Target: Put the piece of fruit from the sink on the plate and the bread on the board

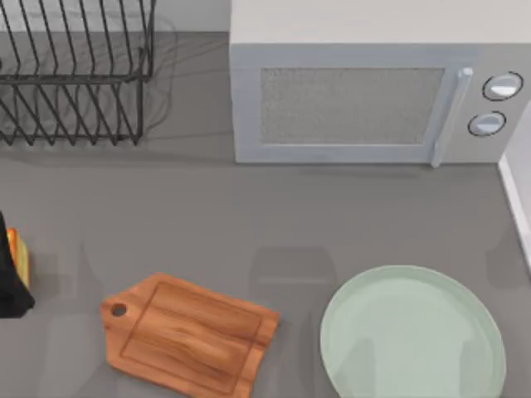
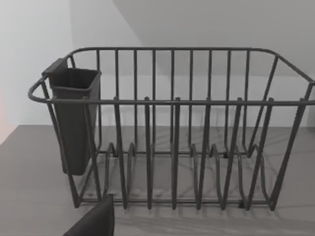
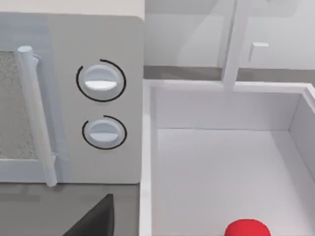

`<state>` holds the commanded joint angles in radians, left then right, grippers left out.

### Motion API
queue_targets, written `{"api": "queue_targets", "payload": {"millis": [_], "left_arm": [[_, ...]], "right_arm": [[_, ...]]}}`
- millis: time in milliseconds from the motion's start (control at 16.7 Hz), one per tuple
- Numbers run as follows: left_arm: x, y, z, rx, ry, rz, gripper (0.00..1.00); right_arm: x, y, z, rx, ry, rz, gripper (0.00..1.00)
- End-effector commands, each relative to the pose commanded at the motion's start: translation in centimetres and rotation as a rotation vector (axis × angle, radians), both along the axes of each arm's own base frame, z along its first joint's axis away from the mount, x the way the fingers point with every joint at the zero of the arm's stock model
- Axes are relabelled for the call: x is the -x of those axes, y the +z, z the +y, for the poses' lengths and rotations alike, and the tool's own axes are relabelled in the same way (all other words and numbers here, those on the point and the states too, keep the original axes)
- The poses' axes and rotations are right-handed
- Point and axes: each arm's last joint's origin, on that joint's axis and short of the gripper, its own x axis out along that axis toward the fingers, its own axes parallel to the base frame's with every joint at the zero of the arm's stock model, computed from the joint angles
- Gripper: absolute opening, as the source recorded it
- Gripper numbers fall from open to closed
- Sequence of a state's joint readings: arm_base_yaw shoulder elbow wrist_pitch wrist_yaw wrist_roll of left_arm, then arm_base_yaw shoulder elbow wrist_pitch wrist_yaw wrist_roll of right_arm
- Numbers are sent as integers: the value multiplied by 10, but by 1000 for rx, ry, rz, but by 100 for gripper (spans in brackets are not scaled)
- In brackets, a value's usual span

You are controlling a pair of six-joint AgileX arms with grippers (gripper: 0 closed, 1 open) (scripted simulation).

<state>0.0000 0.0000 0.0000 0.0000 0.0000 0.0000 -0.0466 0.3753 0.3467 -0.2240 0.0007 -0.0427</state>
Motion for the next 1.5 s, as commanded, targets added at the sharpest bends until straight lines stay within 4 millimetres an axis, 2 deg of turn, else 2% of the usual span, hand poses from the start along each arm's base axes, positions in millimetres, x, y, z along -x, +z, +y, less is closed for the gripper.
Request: {"api": "queue_targets", "payload": {"millis": [120, 240, 360, 480, 660, 780, 900, 1020, 1200, 1320, 1500], "left_arm": [[0, 0, 0, 0, 0, 0, 100], [0, 0, 0, 0, 0, 0, 100], [0, 0, 0, 0, 0, 0, 100], [0, 0, 0, 0, 0, 0, 100], [0, 0, 0, 0, 0, 0, 100], [0, 0, 0, 0, 0, 0, 100], [0, 0, 0, 0, 0, 0, 100], [0, 0, 0, 0, 0, 0, 100], [0, 0, 0, 0, 0, 0, 100], [0, 0, 0, 0, 0, 0, 100], [0, 0, 0, 0, 0, 0, 100]], "right_arm": [[-20, 24, -4, 11, -15, 132, 100], [-50, 46, -9, 19, -27, 282, 100], [-89, 59, -17, 22, -36, 442, 100], [-134, 61, -27, 20, -41, 605, 100], [-201, 43, -46, 5, -40, 842, 100], [-239, 20, -60, -11, -35, 985, 100], [-269, -8, -72, -28, -27, 1107, 100], [-290, -33, -83, -44, -19, 1203, 100], [-307, -59, -92, -62, -9, 1293, 100], [-311, -66, -95, -67, -7, 1316, 100], [-311, -66, -95, -67, -6, 1316, 100]]}}
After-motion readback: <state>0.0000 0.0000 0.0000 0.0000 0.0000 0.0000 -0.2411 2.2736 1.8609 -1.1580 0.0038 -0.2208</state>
